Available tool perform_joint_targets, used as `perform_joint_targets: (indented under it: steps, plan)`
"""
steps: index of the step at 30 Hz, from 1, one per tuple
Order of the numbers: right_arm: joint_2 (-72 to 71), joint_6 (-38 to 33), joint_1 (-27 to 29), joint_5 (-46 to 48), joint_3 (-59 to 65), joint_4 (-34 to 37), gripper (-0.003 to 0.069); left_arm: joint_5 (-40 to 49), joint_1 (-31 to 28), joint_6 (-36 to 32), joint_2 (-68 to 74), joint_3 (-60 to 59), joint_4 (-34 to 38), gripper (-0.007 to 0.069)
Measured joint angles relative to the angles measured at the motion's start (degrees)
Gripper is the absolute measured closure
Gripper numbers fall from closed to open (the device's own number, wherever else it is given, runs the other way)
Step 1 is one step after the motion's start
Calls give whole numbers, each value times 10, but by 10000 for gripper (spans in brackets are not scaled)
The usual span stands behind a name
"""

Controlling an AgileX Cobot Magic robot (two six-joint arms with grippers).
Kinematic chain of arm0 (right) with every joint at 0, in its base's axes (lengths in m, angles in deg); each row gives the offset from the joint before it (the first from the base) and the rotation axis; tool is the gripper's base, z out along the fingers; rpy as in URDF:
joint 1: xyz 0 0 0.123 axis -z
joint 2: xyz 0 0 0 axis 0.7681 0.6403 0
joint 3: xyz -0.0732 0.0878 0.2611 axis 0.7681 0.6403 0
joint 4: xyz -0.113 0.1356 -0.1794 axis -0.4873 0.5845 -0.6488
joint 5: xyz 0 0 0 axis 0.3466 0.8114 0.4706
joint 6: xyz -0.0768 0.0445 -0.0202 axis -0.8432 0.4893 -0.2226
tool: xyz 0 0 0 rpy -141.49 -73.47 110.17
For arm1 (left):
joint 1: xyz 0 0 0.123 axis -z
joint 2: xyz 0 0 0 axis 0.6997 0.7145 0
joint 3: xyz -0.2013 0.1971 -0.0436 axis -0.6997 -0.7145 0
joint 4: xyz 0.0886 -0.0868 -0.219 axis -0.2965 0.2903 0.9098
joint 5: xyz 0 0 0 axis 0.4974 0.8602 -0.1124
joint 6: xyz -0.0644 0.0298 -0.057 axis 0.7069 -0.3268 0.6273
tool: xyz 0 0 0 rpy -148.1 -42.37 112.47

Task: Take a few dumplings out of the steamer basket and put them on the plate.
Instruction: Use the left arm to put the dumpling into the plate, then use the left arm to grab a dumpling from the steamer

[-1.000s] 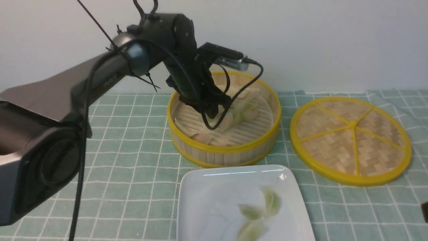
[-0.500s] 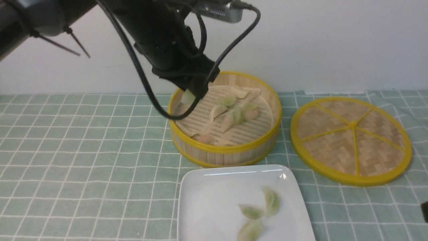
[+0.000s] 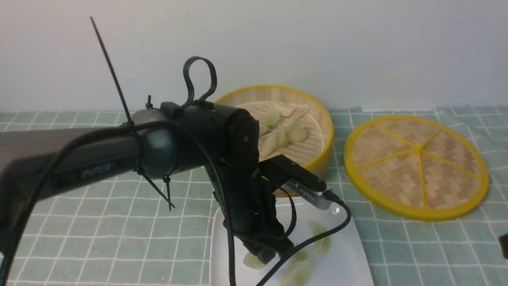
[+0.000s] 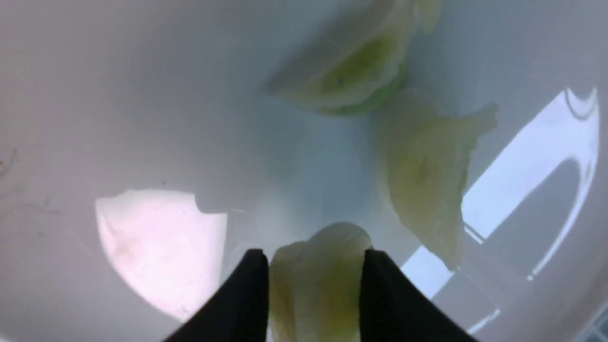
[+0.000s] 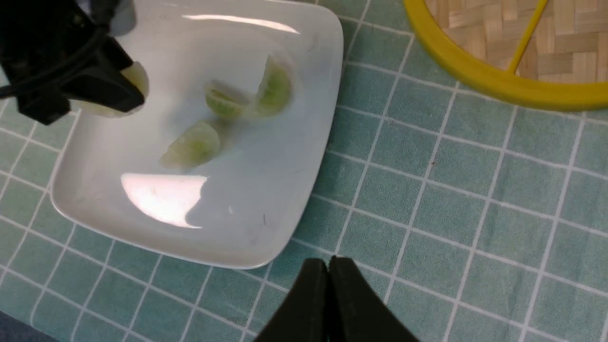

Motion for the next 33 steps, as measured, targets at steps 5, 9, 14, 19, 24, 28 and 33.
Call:
perform_joint_targets:
  steps: [5, 9, 14, 19, 24, 28, 33]
  plan:
    - [0, 0, 0, 0, 0, 0, 672, -11, 0, 0, 4, 14, 7, 244]
    - [0, 0, 0, 0, 0, 0, 672, 8, -1, 16, 5, 83, -15, 158]
    - [0, -2, 0, 0, 0, 0, 672, 48, -32, 89, 5, 187, -48, 281]
    - [0, -2, 0, 0, 0, 0, 672, 48, -107, 99, 18, 266, -49, 574]
    - [0, -2, 0, 0, 0, 0, 672, 12, -140, 22, 67, 302, -42, 608]
    - [0, -2, 0, 0, 0, 0, 672, -6, -140, -5, 112, 305, -36, 505]
    - [0, -2, 0, 0, 0, 0, 672, -14, -140, -11, 159, 305, -36, 293]
